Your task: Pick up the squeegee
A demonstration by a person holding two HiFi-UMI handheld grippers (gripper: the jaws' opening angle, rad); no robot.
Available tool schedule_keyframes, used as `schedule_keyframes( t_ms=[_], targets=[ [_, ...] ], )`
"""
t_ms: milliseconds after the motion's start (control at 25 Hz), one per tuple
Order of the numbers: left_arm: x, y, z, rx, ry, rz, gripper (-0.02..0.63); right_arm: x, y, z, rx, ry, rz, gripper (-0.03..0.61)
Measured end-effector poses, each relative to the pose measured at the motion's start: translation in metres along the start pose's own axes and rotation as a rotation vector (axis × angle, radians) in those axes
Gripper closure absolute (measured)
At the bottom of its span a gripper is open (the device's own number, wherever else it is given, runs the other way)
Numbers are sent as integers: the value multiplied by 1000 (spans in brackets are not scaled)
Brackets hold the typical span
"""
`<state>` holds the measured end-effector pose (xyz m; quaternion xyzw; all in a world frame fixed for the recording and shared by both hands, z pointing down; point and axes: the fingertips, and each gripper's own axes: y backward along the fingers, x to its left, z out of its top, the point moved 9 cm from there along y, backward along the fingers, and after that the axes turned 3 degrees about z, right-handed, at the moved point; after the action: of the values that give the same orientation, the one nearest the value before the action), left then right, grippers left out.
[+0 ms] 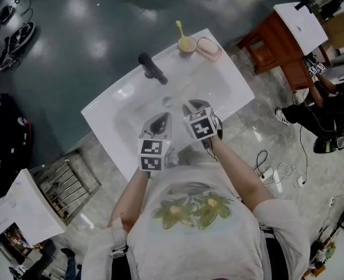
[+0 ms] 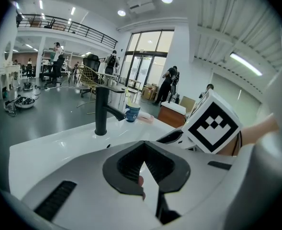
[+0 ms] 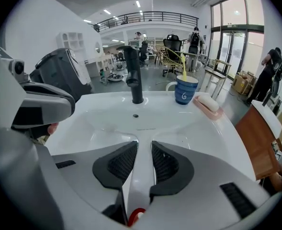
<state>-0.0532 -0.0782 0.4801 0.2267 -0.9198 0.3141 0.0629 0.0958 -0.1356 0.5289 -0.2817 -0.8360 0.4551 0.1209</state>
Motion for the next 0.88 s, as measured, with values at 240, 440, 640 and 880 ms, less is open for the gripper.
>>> schedule_keyframes(
  t_ms=[240,440,640,880],
  targets=[
    [-3,2,4,-31,-9,-9,605,6,14,5,-38,-7,-2,474],
    [-8,10,7,-46,-11,-19,605,11,27,7,-65,-17,-12,474],
    [-8,18,9,-60,-8,-22,606,16,41,7,-107,-36,-26,474],
    [-7,26,7,-71,-23,-24,605,26,59,8,-181,-56,-31,474]
  ],
)
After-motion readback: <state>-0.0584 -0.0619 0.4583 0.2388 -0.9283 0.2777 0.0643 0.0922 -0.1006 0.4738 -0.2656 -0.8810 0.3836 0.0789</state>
